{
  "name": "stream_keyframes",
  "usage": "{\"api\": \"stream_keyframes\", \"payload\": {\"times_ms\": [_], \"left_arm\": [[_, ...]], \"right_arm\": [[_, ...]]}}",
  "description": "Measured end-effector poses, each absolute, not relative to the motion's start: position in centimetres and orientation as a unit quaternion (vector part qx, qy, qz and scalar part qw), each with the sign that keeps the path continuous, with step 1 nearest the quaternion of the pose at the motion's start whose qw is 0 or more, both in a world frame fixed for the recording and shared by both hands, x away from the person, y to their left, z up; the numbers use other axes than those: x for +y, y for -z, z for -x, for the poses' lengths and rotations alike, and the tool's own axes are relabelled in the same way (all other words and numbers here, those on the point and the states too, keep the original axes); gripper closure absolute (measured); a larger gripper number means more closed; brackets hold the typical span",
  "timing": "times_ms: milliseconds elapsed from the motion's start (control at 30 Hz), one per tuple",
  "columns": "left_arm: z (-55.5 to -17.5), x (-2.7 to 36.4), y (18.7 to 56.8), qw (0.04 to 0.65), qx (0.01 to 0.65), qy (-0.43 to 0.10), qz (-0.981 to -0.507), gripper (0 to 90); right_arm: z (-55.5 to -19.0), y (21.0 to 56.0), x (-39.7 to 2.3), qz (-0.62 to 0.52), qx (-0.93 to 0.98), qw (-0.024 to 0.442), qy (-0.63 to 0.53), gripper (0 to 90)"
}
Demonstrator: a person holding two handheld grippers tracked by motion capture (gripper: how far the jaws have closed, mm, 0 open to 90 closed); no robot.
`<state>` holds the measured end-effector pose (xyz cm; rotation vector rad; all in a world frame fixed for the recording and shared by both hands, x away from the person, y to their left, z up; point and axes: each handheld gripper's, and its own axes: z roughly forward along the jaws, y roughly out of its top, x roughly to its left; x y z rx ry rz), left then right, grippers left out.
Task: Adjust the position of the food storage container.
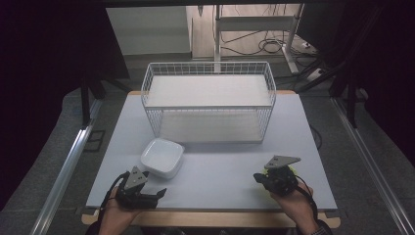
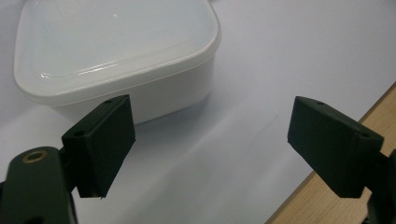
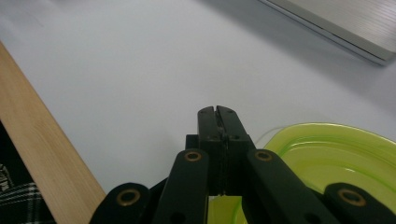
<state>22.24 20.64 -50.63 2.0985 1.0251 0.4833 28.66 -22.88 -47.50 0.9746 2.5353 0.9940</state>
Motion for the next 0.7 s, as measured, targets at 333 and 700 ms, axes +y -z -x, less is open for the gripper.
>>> {"api": "stream_keyframes", "payload": {"times_ms": [333,700], "left_arm": [[-22.3,20.8,50.7,0.374,0.405,-0.182,-0.815,14.8],[-22.4,20.8,50.8,0.367,0.406,-0.181,-0.817,14.9]], "right_arm": [[-29.4,47.2,-26.0,-0.373,0.856,0.139,-0.330,89.4],[-29.8,47.1,-28.1,-0.405,0.842,0.141,-0.328,89.5]]}}
